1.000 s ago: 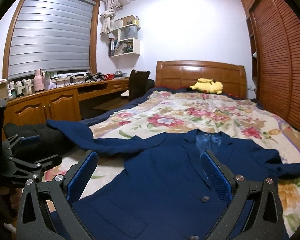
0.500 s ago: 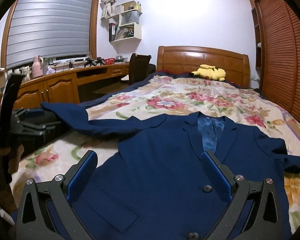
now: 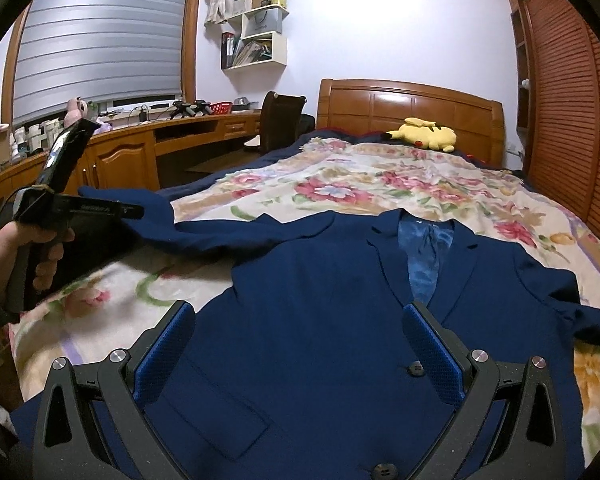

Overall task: Fold large clothes
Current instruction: 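Move the left gripper toward the jacket sleeve nearest it, then grasp the sleeve cuff with the left gripper and lift it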

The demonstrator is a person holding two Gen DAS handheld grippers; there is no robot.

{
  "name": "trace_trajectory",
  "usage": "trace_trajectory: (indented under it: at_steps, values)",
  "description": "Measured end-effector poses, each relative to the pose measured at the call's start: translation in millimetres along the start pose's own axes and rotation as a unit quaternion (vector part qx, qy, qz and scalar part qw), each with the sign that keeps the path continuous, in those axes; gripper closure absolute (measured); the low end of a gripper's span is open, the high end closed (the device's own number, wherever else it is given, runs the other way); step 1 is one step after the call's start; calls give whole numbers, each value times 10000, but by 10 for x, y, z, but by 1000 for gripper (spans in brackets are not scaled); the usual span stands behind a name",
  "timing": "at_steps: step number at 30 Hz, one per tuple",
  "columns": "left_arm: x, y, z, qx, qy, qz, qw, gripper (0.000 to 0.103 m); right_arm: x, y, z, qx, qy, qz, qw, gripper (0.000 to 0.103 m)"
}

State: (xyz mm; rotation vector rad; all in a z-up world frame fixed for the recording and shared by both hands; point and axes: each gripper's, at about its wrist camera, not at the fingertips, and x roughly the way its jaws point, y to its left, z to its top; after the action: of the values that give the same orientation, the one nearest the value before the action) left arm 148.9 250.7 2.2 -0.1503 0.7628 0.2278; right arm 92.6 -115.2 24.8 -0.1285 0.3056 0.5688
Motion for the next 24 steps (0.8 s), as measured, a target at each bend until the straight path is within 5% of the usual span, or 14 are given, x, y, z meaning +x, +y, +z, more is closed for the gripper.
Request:
trace_trajectory:
  at_steps: [9, 24]
  values:
    - [249, 168, 95, -415, 186, 198, 9988, 40, 158, 95, -62, -132, 516, 380, 9979, 0]
    - [279, 134, -32, -522, 451, 140, 9975, 40, 152, 167, -23, -305, 564, 369, 9973, 0]
